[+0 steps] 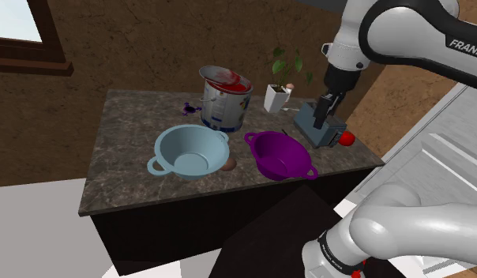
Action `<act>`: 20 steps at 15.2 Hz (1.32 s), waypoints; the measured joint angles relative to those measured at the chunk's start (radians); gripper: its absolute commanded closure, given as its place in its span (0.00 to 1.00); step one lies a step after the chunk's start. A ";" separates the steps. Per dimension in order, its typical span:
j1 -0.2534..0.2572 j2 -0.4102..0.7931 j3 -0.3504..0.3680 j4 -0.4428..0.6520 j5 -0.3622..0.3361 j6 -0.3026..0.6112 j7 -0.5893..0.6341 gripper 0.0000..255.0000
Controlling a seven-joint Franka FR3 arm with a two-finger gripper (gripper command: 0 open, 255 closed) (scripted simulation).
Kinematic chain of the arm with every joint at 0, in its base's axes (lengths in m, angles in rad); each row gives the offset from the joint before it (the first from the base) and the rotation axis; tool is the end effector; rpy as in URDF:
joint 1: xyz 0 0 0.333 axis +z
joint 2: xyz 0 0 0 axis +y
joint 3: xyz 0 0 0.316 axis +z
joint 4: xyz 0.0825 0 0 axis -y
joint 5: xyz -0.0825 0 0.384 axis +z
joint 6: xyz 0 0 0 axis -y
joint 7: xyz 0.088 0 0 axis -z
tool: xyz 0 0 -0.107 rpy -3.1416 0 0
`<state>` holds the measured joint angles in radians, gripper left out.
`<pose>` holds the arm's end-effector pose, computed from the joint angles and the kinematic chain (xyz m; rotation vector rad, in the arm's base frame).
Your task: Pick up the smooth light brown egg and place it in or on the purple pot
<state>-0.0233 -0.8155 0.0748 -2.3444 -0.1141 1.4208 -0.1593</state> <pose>0.2828 0.0085 0.5931 2.9646 0.2577 -0.1790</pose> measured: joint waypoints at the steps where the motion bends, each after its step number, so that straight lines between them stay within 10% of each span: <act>1: 0.000 0.000 0.000 0.000 0.000 0.000 0.000 0.00; 20: 0.073 0.402 -0.261 -0.229 -0.024 0.704 -0.407 0.00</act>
<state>0.0493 -0.4136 -0.1862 -2.5732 -0.1377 2.1244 -0.5664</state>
